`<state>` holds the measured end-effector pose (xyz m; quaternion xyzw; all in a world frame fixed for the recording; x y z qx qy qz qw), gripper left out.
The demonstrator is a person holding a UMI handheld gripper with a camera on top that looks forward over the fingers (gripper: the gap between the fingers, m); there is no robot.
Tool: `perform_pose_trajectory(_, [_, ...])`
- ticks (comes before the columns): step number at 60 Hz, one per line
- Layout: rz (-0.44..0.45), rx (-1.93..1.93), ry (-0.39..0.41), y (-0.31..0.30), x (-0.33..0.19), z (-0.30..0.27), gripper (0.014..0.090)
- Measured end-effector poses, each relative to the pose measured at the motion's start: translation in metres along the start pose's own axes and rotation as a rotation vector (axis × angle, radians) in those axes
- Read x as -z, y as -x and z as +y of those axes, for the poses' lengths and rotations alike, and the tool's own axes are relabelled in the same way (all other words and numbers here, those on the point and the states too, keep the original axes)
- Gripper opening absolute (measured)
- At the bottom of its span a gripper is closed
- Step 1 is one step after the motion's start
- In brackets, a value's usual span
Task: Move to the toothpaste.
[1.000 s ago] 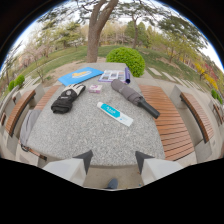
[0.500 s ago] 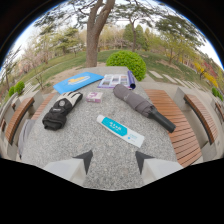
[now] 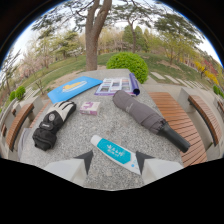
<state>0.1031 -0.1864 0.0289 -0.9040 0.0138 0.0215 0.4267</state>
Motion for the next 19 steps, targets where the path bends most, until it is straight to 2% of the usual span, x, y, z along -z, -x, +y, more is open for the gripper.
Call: perform_pose_trajectory(19, [-0.003, -0.019, -0.005, -0.0007, 0.0022, -0.0019, 0.0847])
